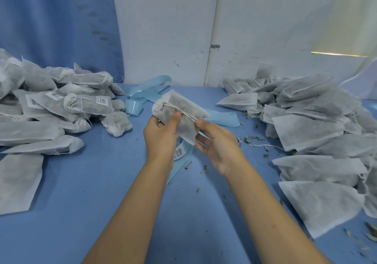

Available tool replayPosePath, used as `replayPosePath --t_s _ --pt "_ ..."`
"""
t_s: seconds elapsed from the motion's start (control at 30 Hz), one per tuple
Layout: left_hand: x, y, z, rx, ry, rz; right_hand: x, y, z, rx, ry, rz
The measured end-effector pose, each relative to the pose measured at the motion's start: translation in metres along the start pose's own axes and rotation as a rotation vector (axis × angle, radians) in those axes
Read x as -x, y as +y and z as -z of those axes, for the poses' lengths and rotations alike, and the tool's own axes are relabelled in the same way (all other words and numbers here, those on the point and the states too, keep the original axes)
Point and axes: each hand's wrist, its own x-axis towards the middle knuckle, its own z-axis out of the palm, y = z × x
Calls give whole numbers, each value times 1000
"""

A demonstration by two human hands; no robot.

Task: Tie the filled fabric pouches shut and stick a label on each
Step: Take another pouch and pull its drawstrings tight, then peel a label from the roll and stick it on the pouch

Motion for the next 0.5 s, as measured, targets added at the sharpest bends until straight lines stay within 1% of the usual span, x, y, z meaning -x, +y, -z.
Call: replayPosePath --t_s 0.1,0.23,0.3,0.37,0.43,0.5 --pt "0 0 -2 -16 -3 26 2 2 -3 -8 0 -7" --pt "-1 3 -2 76 -86 128 2 2 -3 -31 31 1" --pt "0 3 -3 -12 -101 102 3 4 -3 -18 31 4" --pt "2 1 -5 -114 -91 29 4 6 -3 -3 15 7" --pt "3 0 -6 -122 -68 -14 5 7 -5 29 2 18" --pt "2 1 -5 -66 -61 -7 4 8 -5 52 -3 38"
